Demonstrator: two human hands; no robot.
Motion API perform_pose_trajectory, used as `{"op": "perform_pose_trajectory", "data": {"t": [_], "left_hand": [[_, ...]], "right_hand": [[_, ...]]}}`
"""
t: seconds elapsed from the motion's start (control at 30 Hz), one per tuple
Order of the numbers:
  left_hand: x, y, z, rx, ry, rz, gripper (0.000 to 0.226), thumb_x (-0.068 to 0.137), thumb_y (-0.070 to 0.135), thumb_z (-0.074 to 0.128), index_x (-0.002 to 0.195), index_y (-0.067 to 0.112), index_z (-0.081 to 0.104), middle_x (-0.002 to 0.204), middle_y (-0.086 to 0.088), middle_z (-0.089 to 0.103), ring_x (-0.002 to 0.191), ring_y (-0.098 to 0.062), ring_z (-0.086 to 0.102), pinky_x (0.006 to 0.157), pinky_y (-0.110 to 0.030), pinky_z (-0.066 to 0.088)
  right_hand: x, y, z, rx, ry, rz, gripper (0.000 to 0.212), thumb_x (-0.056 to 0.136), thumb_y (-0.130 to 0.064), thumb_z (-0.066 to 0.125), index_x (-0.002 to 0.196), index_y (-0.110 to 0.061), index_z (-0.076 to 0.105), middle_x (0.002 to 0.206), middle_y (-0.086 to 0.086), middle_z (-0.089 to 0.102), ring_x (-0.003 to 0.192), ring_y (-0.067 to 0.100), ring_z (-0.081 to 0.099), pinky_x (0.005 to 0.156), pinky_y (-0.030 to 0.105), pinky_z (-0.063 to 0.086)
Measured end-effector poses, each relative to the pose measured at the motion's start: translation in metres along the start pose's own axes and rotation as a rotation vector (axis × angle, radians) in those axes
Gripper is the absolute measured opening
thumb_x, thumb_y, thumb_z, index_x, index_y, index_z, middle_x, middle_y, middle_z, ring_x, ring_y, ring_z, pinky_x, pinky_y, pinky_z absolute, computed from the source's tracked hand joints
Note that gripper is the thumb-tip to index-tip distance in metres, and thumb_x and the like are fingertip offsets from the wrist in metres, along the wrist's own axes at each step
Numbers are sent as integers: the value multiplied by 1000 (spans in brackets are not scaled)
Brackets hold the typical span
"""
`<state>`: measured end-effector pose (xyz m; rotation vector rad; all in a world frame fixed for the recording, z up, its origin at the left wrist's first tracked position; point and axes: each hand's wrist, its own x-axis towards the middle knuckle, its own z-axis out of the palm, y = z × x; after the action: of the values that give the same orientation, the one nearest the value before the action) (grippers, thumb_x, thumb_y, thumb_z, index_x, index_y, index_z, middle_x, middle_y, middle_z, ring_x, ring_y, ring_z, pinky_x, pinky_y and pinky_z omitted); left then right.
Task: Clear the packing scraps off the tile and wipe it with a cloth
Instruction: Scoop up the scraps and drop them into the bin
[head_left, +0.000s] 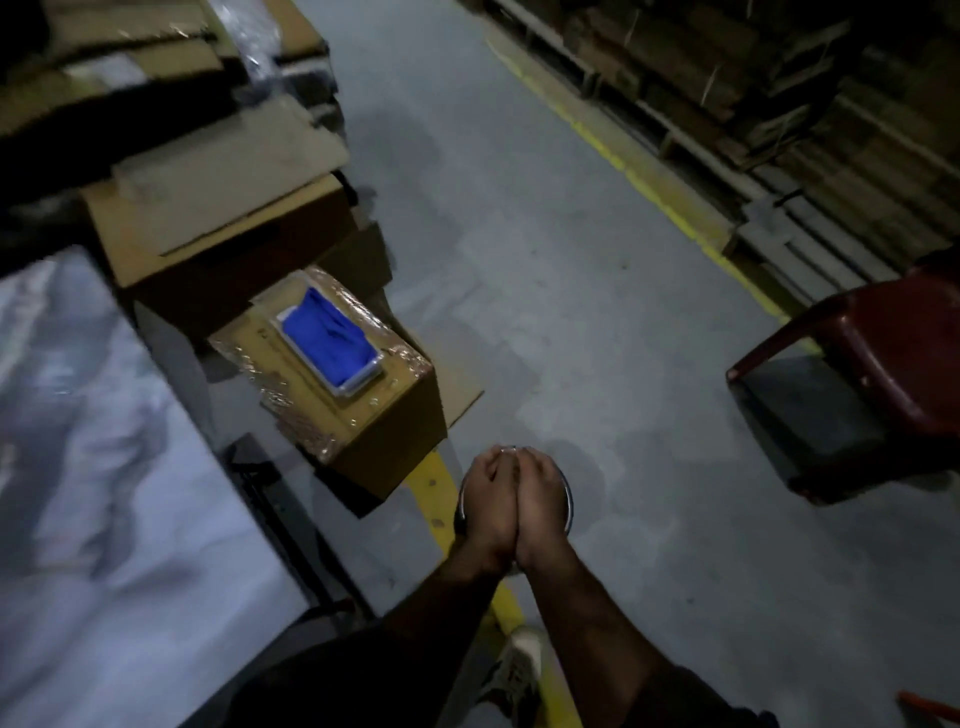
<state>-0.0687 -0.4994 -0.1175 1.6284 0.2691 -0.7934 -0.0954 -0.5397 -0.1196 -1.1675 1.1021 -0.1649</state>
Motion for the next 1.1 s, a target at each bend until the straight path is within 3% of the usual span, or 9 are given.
{"op": "perform_pose_trajectory", "data": {"t": [0.1, 0.2, 0.43, 0.53, 0.63, 0.73, 0.83, 1.0, 1.1], "left_hand": [[-42, 47, -34, -22, 61, 121, 27, 105, 26, 51, 126, 13, 61, 122, -10, 68, 115, -23, 65, 105, -40, 51], [-78, 86, -78, -38, 142, 213, 18, 103, 21, 53, 118, 20, 63, 113, 0, 71, 104, -10, 66, 82, -10, 49], [-161, 125, -228, -86, 288, 365, 20, 105, 22, 50, 114, 14, 66, 112, -4, 71, 106, -19, 66, 95, -34, 53], [-186, 116, -302, -102, 336, 432, 17, 105, 22, 51, 111, 15, 66, 107, -2, 71, 98, -18, 69, 79, -22, 55], [-210, 101, -375, -142, 419, 427, 19, 105, 27, 51, 113, 18, 66, 106, 2, 71, 93, -9, 68, 66, -9, 49], [-228, 84, -444, -157, 479, 432, 19, 106, 33, 49, 113, 24, 64, 104, 9, 70, 89, -1, 67, 66, -9, 48], [-245, 68, -503, -194, 556, 436, 27, 106, 30, 49, 119, 12, 64, 108, -1, 71, 93, -9, 68, 67, -12, 50], [-263, 43, -579, -259, 700, 417, 14, 104, 31, 53, 109, 23, 63, 103, 1, 69, 91, -13, 66, 68, -18, 50], [-267, 30, -614, -286, 789, 400, 17, 103, 28, 57, 114, 17, 64, 111, -9, 69, 99, -21, 66, 73, -25, 51]], "right_hand": [[-49, -37, 22, 2, -93, -71, 28, 96, -44, 55, 103, -18, 63, 98, 3, 71, 88, 24, 68, 72, 35, 52], [-95, -66, 57, -26, -169, -140, 33, 90, -48, 57, 101, -19, 64, 97, 5, 72, 89, 27, 69, 78, 41, 54], [-207, -78, 165, -156, -404, -267, 15, 102, -28, 55, 99, -17, 64, 102, 14, 71, 96, 35, 68, 82, 44, 56], [-257, -61, 219, -126, -443, -306, 12, 101, -20, 56, 95, -15, 66, 98, 10, 72, 94, 28, 70, 69, 31, 53], [-310, -34, 272, -177, -557, -317, 12, 101, -23, 56, 97, -18, 65, 96, 6, 71, 90, 23, 69, 71, 32, 53], [-358, -5, 322, -207, -585, -325, 17, 102, -24, 53, 98, -17, 67, 95, 3, 72, 92, 18, 71, 67, 26, 53], [-400, 20, 362, -243, -669, -315, 17, 103, -27, 54, 101, -16, 67, 98, 3, 72, 92, 15, 71, 67, 25, 56], [-441, 45, 406, -414, -783, -351, 16, 102, -33, 57, 107, -18, 62, 106, 3, 68, 96, 16, 67, 86, 43, 60], [-447, 59, 430, -545, -803, -448, 18, 101, -34, 59, 112, -20, 59, 114, 3, 64, 97, 13, 63, 89, 39, 57]]}}
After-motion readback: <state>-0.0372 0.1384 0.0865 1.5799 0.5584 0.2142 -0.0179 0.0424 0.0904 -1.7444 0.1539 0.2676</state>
